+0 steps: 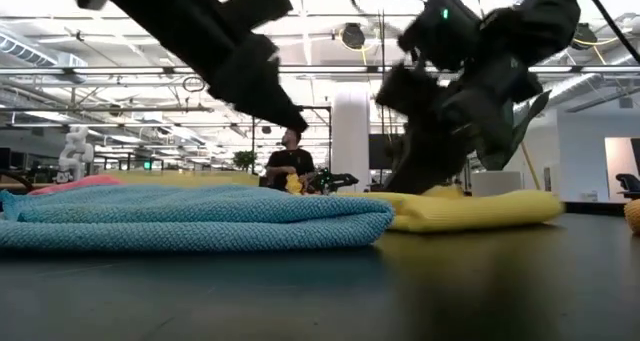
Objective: Fold microfiber towels
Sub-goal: Fold the yellow microfiber cloth
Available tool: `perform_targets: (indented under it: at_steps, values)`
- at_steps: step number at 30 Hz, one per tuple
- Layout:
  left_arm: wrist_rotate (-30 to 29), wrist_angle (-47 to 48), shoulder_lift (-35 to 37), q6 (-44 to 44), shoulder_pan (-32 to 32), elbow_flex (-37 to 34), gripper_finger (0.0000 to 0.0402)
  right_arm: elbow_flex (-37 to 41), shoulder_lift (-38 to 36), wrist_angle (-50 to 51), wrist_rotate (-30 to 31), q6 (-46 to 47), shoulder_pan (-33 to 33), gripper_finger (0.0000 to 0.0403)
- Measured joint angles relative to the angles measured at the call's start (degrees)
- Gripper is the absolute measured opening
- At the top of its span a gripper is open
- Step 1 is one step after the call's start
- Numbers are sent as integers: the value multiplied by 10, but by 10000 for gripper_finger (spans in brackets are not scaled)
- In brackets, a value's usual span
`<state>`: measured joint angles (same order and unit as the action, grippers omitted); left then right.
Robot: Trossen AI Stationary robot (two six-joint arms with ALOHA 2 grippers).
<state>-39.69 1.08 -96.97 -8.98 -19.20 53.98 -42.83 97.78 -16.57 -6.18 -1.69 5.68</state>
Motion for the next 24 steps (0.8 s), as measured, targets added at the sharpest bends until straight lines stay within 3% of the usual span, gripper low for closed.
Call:
perform_targets:
  at_steps: [5, 12, 18, 21, 24]
  values:
    - [-7, -1, 1, 2, -20, 0, 163, 2, -66, 20, 75, -48, 42, 0]
    - [57, -77, -48, 5, 22, 0, 163, 34, -160, 90, 125, 124, 69, 0]
    - [144, -224, -121, 29, 72, 0, 163, 113, -177, 94, 127, 229, 80, 0]
    - [207, -248, -145, 33, 92, 1, 163, 157, -176, 78, 159, 265, 79, 0]
    - [262, -197, -155, 26, 108, -2, 163, 185, -177, 70, 184, 298, 79, 0]
